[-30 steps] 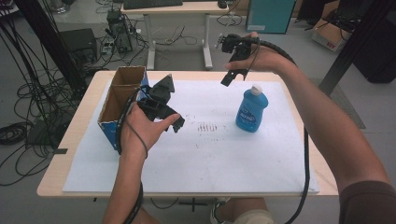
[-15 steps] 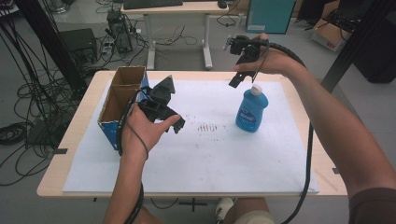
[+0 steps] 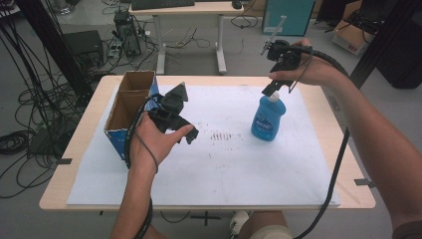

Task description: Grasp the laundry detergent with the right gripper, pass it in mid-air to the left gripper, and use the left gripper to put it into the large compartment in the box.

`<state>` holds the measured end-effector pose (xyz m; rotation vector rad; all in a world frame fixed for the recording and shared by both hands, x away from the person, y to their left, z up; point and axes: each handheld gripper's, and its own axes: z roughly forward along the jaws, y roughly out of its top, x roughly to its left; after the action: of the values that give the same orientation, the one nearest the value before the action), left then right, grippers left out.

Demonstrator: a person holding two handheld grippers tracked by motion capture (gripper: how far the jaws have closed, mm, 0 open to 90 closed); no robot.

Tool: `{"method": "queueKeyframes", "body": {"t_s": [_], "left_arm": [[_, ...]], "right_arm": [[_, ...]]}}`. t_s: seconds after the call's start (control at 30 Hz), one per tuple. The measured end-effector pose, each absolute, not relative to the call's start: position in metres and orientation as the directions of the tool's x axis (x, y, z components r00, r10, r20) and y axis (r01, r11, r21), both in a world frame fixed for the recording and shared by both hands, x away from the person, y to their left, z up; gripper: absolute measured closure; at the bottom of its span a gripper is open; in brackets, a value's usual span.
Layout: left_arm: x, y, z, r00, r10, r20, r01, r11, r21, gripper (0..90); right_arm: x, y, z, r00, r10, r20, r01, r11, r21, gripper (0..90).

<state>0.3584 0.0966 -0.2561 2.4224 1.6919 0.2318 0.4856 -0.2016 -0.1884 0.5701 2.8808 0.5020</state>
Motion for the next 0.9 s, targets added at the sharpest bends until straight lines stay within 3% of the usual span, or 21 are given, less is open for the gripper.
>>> {"method": "queueKeyframes", "body": {"t_s": [0.9], "left_arm": [[0.362, 0.093, -0.267, 0.355, 0.935, 0.018, 0.906, -0.349, 0.239, 5.3]], "right_arm": [[0.448, -0.286, -0.230, -0.860, 0.506, -0.063, 0.415, 0.768, 0.488, 5.6]]}}
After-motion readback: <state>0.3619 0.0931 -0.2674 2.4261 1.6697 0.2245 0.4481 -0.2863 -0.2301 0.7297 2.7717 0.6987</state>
